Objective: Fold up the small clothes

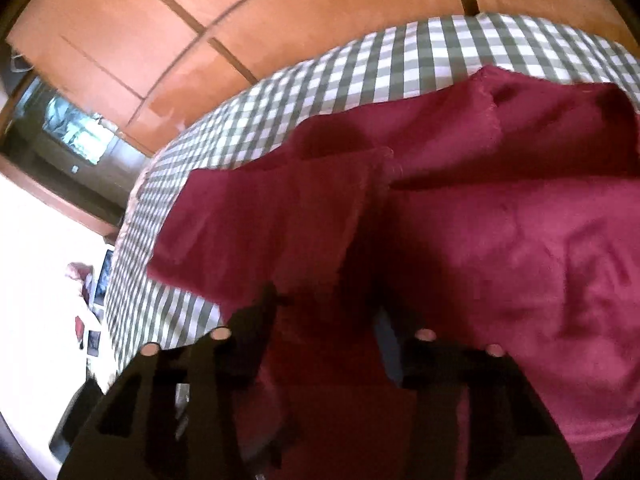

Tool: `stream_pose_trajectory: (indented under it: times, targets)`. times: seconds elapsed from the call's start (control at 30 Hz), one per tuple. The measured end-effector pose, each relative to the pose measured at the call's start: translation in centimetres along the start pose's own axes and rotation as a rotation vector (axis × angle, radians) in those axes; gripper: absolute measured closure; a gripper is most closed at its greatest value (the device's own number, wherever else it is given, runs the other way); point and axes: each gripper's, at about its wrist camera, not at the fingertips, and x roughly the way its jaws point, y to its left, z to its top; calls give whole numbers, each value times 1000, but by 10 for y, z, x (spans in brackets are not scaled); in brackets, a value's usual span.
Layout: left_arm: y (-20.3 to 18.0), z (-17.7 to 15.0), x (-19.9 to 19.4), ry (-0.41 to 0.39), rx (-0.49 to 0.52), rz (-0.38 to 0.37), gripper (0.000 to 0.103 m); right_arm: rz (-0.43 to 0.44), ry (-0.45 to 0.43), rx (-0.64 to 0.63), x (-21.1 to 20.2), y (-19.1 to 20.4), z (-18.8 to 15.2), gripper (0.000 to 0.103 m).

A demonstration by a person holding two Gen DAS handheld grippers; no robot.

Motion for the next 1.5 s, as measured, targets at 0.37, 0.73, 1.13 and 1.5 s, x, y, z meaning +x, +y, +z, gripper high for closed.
stream_pose_trajectory:
  times: [0.37, 0.73, 1.13, 1.5]
  targets:
    - [1, 1, -1, -2, -2, -26, 30, -112, -240, -165, -91, 24, -4, 98]
    - [-4, 4, 2, 6, 12, -5, 30, -270, -410, 36, -178, -91, -36, 98]
    - [-8, 5, 5, 19, 38, 24, 28, -348, -341, 293, -163, -205, -75, 98]
    - [-33, 42, -13, 24, 60, -95, 24, -413, -436, 190, -193, -178, -84, 51]
